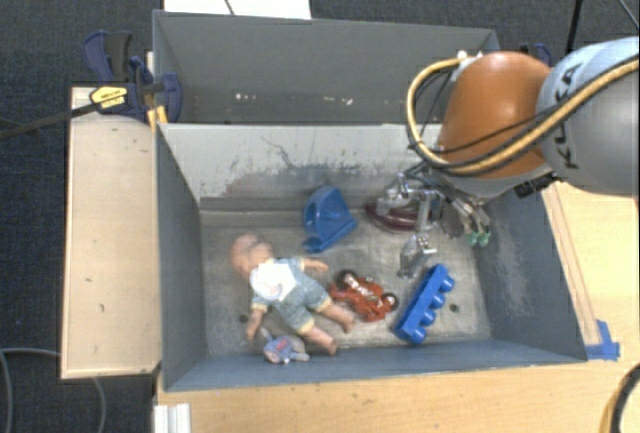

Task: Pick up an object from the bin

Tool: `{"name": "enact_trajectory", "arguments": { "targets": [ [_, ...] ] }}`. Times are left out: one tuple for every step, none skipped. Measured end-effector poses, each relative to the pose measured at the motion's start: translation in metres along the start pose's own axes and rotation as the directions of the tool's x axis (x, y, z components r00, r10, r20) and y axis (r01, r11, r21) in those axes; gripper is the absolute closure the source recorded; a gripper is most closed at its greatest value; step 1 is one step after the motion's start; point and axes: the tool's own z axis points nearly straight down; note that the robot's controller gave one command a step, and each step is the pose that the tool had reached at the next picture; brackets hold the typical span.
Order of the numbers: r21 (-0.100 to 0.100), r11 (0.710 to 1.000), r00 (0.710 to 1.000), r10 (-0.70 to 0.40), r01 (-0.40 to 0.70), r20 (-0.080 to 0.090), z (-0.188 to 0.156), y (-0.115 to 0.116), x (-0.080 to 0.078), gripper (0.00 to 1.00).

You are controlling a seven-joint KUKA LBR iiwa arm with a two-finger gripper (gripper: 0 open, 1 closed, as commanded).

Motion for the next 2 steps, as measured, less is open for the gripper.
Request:
{"name": "enact_trajectory", "arguments": {
  "targets": [
    [0.0, 1.0, 1.0, 0.0, 0.0, 0.001, 0.0, 0.0, 0.0, 0.0],
    [0.002, 0.997, 0.997, -0.075, 0.075, 0.006, 0.04, 0.023, 0.008, 0.0]
  ]
}}
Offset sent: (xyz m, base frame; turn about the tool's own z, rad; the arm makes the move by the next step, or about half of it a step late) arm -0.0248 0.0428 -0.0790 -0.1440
